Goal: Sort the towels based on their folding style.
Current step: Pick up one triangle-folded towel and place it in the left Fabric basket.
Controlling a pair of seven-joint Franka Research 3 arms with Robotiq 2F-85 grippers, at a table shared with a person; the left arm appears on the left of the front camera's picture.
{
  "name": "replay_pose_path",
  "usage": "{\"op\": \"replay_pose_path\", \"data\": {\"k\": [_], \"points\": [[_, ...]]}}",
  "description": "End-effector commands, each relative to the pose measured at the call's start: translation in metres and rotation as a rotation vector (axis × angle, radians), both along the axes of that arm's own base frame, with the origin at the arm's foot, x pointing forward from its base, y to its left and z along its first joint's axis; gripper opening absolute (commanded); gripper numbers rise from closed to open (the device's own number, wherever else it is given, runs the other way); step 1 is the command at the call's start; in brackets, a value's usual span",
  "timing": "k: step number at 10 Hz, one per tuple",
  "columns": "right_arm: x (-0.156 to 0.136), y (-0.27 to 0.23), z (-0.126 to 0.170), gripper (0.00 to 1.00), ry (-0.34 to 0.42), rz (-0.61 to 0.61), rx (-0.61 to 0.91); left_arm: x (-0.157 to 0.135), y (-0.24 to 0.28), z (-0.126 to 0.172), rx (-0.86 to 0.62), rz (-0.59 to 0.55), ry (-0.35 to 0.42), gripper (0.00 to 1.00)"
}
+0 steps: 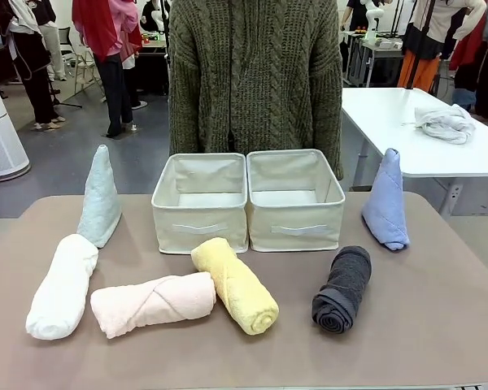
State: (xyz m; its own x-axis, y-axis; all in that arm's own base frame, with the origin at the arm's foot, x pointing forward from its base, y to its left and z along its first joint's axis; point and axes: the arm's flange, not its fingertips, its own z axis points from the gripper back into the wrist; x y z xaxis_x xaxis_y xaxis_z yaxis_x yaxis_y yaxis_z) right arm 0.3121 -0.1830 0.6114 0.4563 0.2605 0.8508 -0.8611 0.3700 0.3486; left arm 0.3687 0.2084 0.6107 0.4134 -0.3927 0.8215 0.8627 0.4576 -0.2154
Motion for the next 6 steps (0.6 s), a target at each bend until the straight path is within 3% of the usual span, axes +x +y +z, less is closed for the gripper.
{"op": "replay_pose_path", "data": {"k": [1, 6], "points": [[0.0001, 0.0001, -0.0007, 1.00, 0.002, 0.010, 0.001, 0.0008, 0.0002, 0.0010, -0.008, -0.004, -0.011, 1.00], [0.0001, 0.0001, -0.0007, 1.00, 0.002, 0.010, 0.001, 0.0008, 0.0002, 0.0010, -0.008, -0.004, -0.011, 1.00]]}}
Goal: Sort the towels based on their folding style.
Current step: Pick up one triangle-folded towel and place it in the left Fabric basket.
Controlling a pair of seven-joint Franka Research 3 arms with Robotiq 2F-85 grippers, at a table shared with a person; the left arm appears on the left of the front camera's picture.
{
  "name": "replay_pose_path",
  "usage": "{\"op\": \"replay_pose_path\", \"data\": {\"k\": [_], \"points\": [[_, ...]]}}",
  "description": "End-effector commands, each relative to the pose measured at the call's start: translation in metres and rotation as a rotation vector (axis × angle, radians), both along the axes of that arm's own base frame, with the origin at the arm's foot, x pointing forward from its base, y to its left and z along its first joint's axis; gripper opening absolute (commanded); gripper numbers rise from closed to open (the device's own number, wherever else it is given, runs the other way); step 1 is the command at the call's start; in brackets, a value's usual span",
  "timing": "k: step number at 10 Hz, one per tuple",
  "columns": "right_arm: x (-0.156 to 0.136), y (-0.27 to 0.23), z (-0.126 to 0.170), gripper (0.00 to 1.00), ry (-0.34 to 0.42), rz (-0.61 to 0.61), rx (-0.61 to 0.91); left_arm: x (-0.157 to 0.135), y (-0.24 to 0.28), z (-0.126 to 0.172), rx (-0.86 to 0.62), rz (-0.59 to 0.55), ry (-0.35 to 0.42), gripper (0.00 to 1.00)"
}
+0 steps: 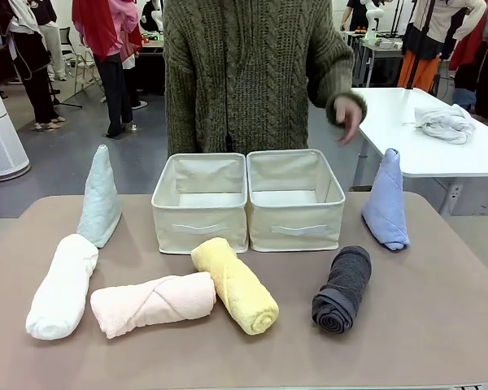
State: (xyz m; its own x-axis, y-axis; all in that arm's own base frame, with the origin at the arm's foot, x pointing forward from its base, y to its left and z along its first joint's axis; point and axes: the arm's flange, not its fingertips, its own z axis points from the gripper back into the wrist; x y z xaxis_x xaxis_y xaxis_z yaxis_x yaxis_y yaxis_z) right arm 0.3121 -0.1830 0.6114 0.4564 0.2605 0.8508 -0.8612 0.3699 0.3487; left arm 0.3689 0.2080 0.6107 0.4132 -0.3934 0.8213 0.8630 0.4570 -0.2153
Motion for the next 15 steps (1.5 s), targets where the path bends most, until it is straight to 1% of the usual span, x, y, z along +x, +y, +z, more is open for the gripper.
{"op": "replay_pose_path", "data": {"k": [1, 15], "points": [[0.0001, 0.0001, -0.0007, 1.00, 0.002, 0.010, 0.001, 0.0006, 0.0006, 0.0010, -0.008, -0.003, -0.011, 1.00], [0.0001, 0.0001, -0.0007, 1.00, 0.002, 0.010, 0.001, 0.0006, 0.0006, 0.0010, -0.008, -0.003, -0.011, 1.00]]}}
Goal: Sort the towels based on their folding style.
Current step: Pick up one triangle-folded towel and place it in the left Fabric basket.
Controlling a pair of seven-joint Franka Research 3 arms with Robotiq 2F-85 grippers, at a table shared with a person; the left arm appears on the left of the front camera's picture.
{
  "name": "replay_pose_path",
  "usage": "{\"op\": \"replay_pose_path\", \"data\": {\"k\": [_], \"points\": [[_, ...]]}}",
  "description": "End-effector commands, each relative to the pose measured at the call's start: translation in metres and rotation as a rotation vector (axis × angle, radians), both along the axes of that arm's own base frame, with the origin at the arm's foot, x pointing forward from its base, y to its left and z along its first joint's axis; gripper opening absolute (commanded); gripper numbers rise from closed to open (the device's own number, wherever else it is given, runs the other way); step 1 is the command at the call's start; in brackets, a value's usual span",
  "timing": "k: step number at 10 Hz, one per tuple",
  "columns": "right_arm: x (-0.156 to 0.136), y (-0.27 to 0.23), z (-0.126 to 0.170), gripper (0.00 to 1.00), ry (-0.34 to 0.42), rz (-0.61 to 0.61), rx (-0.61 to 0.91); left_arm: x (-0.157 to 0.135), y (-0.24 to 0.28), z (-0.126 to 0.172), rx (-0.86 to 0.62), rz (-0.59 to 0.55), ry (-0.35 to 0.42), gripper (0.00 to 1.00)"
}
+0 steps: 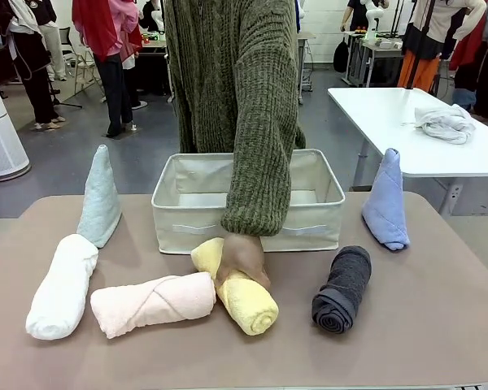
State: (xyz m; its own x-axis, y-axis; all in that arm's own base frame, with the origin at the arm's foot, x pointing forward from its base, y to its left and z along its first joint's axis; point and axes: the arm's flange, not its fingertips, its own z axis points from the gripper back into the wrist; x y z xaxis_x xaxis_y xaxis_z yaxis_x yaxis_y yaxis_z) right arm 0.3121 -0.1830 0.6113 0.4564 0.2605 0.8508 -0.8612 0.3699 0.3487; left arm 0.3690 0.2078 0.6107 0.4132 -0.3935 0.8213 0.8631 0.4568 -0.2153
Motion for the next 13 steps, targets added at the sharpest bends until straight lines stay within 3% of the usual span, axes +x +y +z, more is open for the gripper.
{"op": "replay_pose_path", "data": {"k": [1, 10, 12, 13], "points": [[0.000, 0.000, -0.001, 1.00, 0.002, 0.010, 0.001, 0.001, 0.001, 0.001, -0.008, -0.003, -0.011, 1.00], [0.000, 0.000, -0.001, 1.00, 0.002, 0.010, 0.001, 0.000, 0.000, 0.000, 0.000, 0.000, 0.000, 1.00], [0.000, 0.000, -0.001, 1.00, 0.002, 0.010, 0.001, 0.042, -0.042, 0.027, 0.232, 0.102, 0.059, 1.00], [0.000, 0.000, -0.001, 1.00, 0.002, 0.010, 0.001, 0.066, -0.069, 0.037, 0.348, 0.097, 0.112, 1.00]]}}
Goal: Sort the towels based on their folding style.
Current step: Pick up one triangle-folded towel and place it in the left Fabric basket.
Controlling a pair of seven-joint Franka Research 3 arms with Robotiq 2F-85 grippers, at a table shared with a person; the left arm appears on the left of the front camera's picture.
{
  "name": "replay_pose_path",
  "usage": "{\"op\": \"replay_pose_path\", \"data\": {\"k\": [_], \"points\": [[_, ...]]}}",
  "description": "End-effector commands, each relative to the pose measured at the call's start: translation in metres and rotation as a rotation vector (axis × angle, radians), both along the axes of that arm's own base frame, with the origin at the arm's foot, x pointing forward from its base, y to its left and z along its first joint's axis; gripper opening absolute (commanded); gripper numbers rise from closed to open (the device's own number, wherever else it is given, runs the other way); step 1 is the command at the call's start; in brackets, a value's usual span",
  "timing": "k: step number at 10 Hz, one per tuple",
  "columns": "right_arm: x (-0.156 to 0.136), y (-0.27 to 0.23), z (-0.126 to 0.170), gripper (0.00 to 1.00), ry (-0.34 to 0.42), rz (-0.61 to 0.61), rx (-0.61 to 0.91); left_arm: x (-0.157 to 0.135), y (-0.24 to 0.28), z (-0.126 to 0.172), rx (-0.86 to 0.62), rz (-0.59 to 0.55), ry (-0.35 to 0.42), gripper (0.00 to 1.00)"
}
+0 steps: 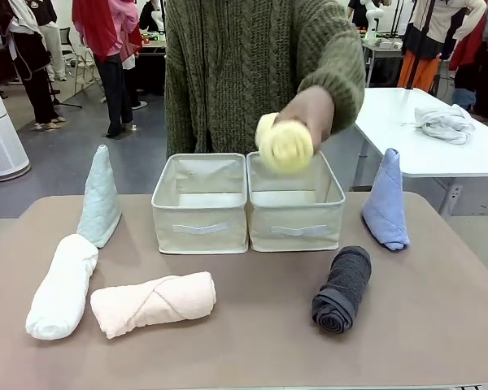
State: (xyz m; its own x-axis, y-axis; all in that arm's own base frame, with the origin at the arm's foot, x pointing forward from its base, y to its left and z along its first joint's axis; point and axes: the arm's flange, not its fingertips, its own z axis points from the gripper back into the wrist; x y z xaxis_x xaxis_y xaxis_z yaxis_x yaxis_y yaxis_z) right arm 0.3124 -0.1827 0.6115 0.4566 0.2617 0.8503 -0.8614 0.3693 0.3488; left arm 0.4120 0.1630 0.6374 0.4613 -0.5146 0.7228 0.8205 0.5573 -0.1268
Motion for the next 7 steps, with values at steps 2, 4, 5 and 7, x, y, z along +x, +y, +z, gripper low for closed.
{"op": "replay_pose_path", "data": {"k": [2, 4, 5, 7], "points": [[0.000, 0.000, -0.001, 1.00, 0.001, 0.009, 0.002, 0.074, -0.092, 0.006, 0.402, 0.101, 0.225, 1.00], [0.000, 0.000, -0.001, 1.00, 0.001, 0.009, 0.002, 0.109, -0.136, -0.007, 0.486, 0.127, 0.323, 1.00], [0.000, 0.000, -0.001, 1.00, 0.001, 0.009, 0.002, 0.124, -0.154, -0.018, 0.544, 0.173, 0.367, 1.00], [0.000, 0.000, -0.001, 1.00, 0.001, 0.009, 0.002, 0.133, -0.173, -0.034, 0.556, 0.211, 0.414, 1.00]]}}
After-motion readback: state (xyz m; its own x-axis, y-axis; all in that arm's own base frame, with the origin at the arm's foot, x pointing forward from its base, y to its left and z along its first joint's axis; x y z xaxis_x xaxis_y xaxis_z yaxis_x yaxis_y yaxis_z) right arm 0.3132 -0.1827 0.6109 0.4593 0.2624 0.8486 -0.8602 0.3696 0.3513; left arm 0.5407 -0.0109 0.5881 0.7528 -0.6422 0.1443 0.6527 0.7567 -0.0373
